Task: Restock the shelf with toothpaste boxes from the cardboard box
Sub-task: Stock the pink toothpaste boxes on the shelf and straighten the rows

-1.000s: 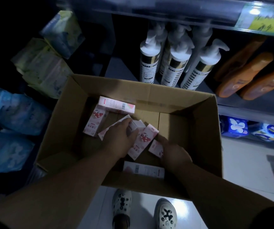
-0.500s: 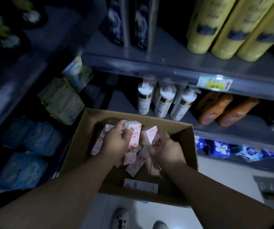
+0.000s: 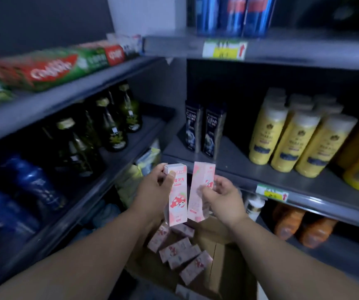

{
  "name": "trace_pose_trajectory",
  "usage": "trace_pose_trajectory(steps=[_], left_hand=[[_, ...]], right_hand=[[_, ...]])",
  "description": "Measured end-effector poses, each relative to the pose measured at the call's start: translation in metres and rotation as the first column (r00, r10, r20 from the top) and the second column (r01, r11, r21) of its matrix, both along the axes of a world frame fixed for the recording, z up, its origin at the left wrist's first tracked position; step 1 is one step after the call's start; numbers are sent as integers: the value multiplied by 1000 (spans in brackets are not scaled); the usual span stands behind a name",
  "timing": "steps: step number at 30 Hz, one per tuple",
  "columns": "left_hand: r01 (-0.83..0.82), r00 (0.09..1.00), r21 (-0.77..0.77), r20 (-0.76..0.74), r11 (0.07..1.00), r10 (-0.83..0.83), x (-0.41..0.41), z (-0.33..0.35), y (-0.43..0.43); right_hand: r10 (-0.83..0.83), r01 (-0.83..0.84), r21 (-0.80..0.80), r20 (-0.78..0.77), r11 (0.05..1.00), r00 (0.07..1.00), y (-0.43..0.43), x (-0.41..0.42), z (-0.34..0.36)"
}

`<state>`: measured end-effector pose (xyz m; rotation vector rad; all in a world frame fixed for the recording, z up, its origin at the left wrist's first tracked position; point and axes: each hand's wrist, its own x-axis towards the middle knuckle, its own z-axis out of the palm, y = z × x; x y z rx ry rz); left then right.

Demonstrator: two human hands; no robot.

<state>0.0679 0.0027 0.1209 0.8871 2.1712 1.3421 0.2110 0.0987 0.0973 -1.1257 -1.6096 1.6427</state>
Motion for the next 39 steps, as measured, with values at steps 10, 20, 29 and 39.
trace_pose_trajectory(steps=[10, 20, 29, 39], left_hand=[[-216, 973, 116, -55, 969, 224, 21, 99, -103], [-398, 907, 181, -67, 899, 415, 34, 157, -258], [-596, 782, 240, -44, 766, 622, 65, 190, -482], [-731, 584, 310, -178, 608, 792, 112, 226, -697]], right_hand=[[439, -460, -151, -149, 875, 886, -60, -14, 91], [705, -723, -10, -216, 690, 676, -178, -32, 154], [889, -912, 43, -247, 407, 385, -374, -50, 194], [981, -958, 228, -120, 175, 151, -588, -47, 253]])
